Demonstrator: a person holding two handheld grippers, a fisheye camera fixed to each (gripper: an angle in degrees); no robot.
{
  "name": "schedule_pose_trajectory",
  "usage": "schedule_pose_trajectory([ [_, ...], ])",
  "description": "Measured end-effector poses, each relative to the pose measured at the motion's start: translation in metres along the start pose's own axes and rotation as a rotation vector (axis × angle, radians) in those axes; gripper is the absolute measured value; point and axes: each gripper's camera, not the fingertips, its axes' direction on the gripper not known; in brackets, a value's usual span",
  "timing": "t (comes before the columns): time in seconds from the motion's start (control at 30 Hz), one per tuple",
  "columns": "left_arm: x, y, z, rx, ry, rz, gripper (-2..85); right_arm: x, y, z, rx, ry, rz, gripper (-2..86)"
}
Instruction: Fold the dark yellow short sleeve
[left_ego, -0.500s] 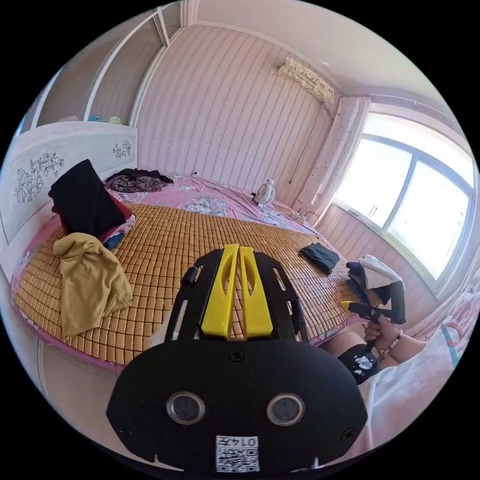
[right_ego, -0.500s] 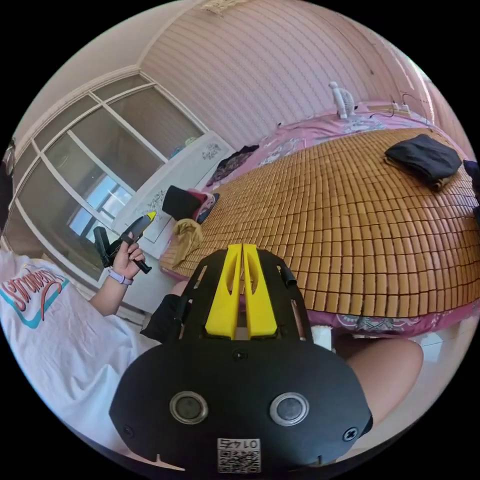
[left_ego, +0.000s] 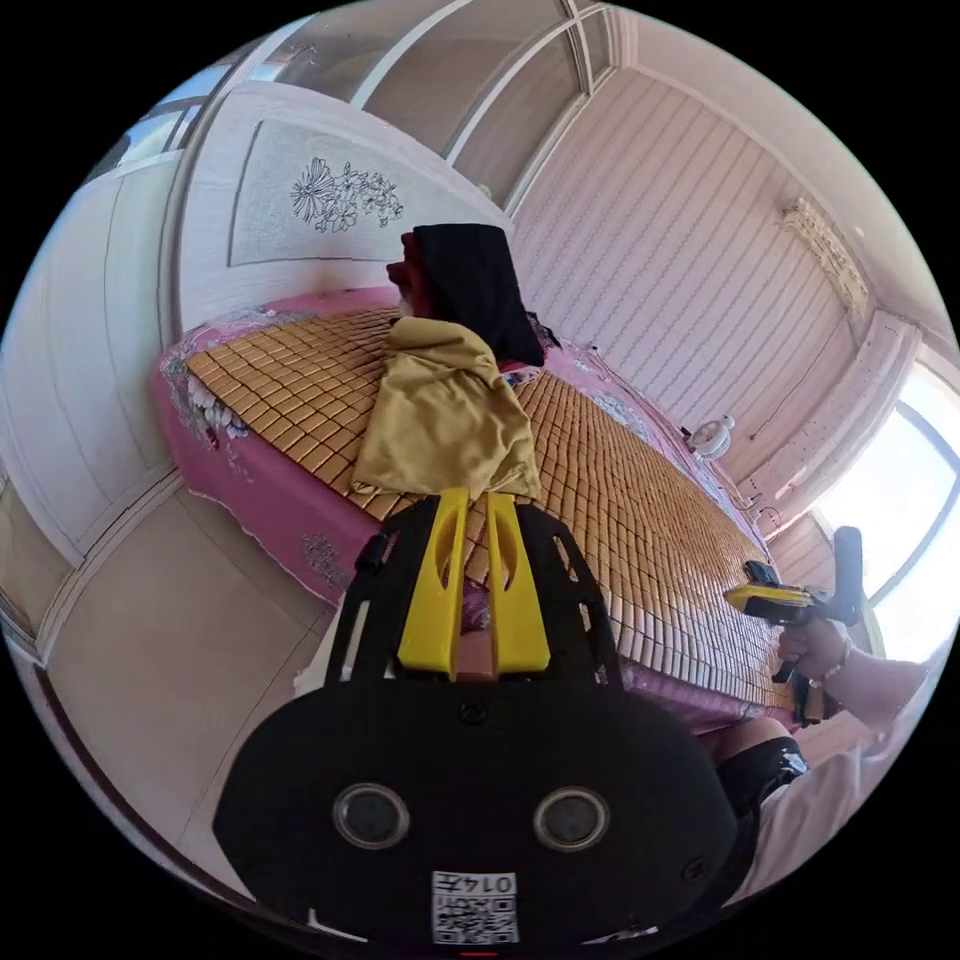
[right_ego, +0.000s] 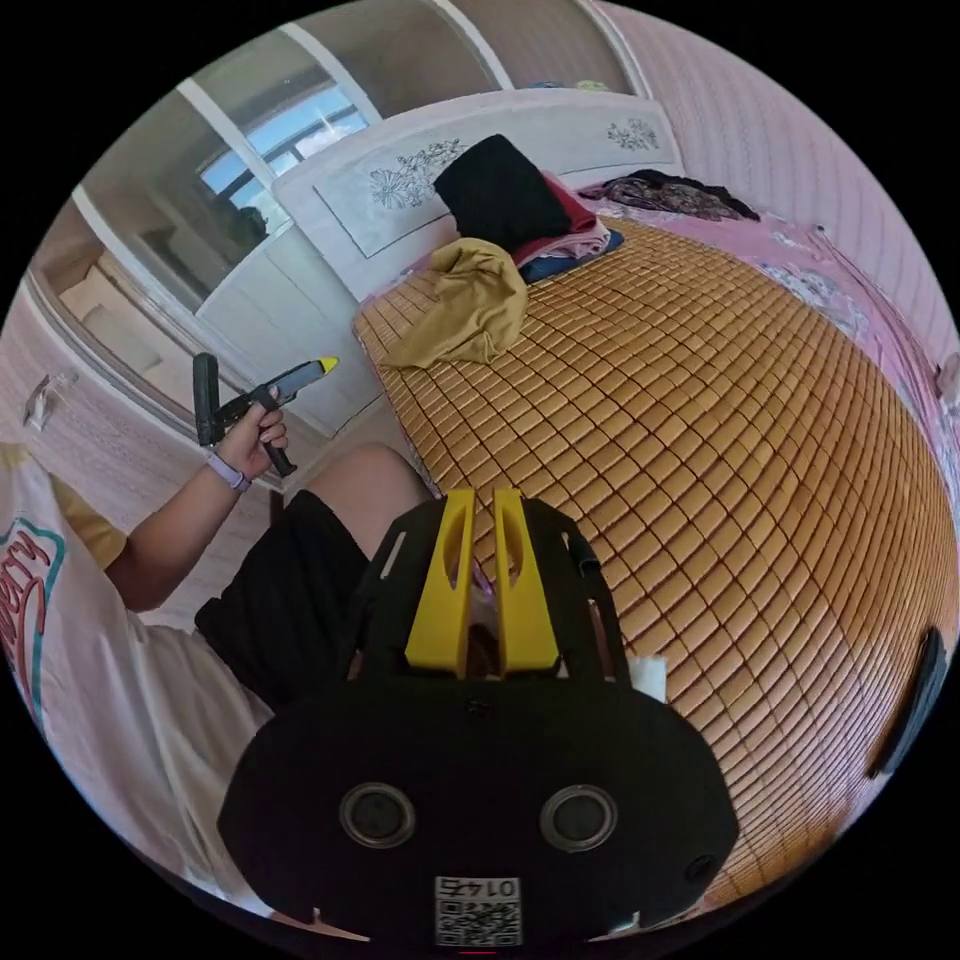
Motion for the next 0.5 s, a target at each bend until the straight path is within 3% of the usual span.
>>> schedule_pose_trajectory([
  [0.17,-0.047,-0.018,0.021,0.039,-0.035,-0.120,9.1,-0.030,-0.097,0.068,-0.083,0.003,-0.247,7.1],
  [0.27,-0.067,-0.031,0.035,0.018,-0.056,-0.172,10.2,-0.039,-0.142,0.109,-0.101,0.118,-0.330,9.7],
  [0.5,-0.083,-0.049,0.058,-0.120,-0.136,-0.168,4.9,-0.027,-0.198,0.186,-0.189,0.169,-0.262,10.4],
])
